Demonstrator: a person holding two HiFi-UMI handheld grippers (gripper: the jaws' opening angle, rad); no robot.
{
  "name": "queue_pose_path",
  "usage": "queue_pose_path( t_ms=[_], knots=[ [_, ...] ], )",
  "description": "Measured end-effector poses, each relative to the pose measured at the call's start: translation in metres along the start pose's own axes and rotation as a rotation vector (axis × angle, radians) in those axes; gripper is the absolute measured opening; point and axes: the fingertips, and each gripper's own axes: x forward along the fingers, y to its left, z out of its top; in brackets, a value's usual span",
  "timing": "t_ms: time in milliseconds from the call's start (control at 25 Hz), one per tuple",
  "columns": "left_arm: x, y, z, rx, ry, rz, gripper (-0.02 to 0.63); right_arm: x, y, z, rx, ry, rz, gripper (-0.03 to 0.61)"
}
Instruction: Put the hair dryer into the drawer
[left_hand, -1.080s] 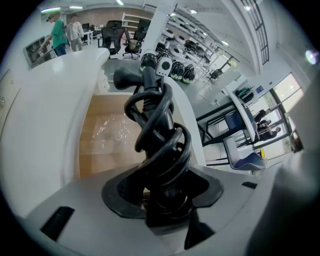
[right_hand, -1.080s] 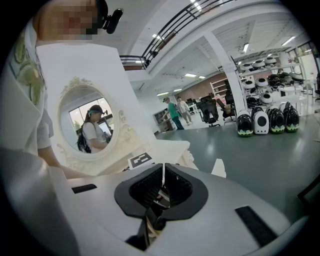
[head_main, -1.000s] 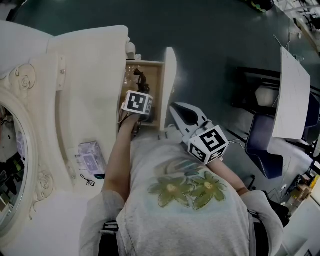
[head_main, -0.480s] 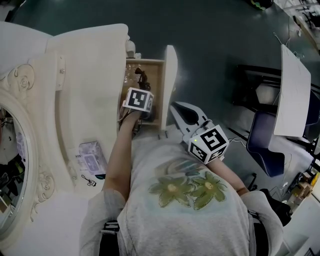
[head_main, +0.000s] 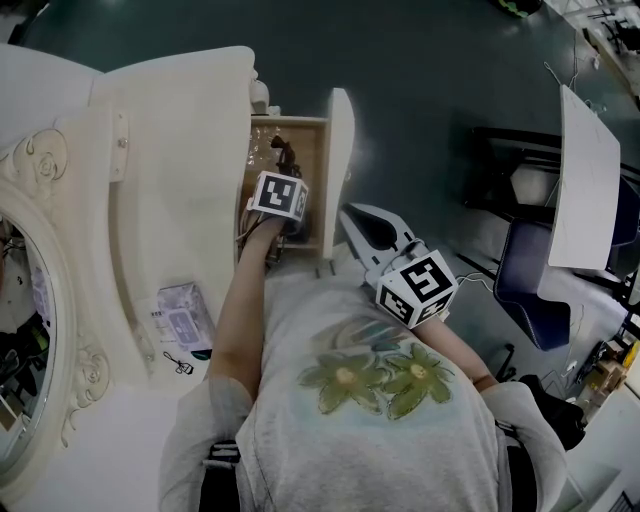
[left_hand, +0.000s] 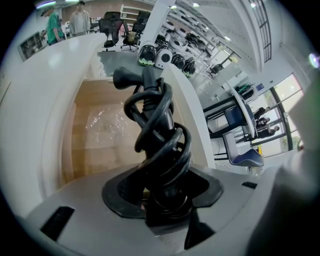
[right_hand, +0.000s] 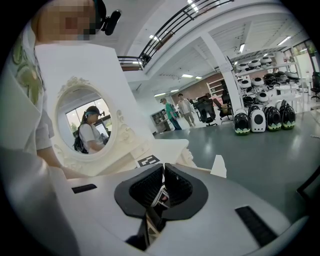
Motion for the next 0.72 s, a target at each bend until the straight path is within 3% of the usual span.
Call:
queue_pose_path(
  t_ms=[720],
  knots=[
    [0.017,0.002,-0.006,0.003,0.039,-0.002,0.209,-0.007,0.004,-0.006,-0.009,0.000,-0.014,0.025]
  ],
)
